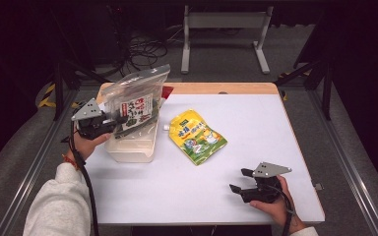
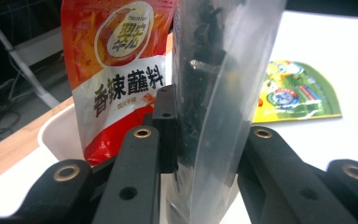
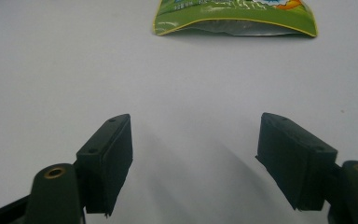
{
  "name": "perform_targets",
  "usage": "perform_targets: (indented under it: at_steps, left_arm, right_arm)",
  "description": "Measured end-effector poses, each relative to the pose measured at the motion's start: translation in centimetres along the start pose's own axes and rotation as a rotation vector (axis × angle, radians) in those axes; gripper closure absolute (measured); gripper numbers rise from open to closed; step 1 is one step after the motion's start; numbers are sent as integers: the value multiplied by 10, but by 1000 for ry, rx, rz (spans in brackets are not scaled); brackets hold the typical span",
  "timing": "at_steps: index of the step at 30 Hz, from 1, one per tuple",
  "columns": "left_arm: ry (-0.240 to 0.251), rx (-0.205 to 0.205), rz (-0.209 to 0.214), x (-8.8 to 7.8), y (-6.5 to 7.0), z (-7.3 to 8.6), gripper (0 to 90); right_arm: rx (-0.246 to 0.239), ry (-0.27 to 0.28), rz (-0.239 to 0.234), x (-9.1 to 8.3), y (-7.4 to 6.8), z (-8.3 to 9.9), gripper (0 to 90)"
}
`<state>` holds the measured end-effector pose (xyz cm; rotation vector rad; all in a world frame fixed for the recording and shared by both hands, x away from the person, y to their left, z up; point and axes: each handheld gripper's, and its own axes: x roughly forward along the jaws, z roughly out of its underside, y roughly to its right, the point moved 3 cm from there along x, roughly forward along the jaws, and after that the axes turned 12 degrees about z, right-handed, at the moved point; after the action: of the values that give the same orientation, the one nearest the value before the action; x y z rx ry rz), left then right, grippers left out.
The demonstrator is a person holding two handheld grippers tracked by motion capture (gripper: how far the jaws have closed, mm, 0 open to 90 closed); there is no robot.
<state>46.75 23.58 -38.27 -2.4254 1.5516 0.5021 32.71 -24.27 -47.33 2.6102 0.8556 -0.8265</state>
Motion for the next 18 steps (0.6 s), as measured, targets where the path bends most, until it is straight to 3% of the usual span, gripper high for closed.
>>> perform_targets:
  at_steps: [3,5,18]
  left_arm:
    - [9,-11,4,1,0,4,754]
    - [-20,-5,7,5,0,7,755]
    - [68,-105,23,-1,-11,34,754]
  right_arm:
    - [-3,3,-2,-1,0,0,265]
    - [-1,5,0,-1,-1,-1,266]
    - [-9,1,-3,-1,-2,-1,265]
